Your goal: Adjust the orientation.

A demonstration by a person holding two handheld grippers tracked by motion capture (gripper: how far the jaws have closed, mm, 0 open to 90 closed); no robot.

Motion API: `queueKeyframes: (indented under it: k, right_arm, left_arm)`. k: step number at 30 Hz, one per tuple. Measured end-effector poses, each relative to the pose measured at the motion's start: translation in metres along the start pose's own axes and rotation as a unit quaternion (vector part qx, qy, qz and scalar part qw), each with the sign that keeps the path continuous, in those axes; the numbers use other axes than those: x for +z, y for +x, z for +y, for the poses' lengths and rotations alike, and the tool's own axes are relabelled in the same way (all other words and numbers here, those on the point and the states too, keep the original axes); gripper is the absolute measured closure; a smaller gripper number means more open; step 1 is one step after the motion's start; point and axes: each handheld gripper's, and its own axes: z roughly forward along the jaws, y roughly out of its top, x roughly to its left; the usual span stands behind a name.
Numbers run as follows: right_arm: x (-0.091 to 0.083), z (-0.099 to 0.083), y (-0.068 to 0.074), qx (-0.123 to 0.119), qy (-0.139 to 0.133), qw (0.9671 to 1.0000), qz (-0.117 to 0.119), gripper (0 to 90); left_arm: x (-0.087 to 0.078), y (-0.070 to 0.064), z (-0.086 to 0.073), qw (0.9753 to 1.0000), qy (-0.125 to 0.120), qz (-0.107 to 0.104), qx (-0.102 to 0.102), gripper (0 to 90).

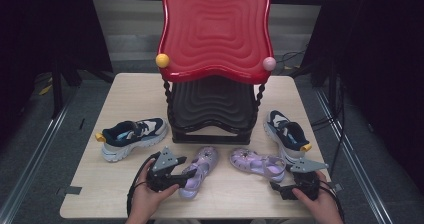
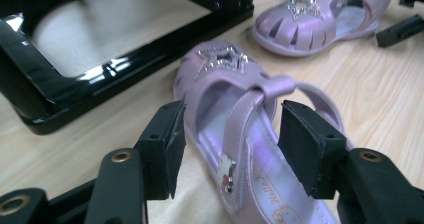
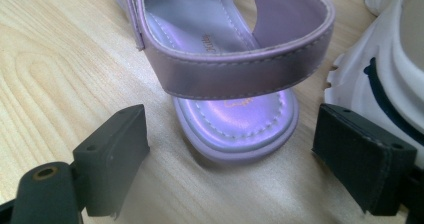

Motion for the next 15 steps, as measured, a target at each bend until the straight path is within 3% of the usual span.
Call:
queueKeyframes:
  k: [4,7,15]
  right_arm:
    - [0.0,0.0,0.0,0.0,0.0,1.0,0.0,13.7]
    - [0.0001,0.0,0.0,0.0,0.0,1.0,0.0,13.8]
    - [0.0,0.0,0.0,0.0,0.0,1.0,0.0,13.7]
  left_arm:
    - [0.0028,0.0022,-0.0031,1.0,0.005,0.002,-0.001,50.2]
    - [0.0023,0.002,-0.0035,0.9999,-0.011,0.006,0.003,55.0]
    - [0.0054,0.0037,-0.0087,0.9998,-0.017,0.007,-0.006,61.5]
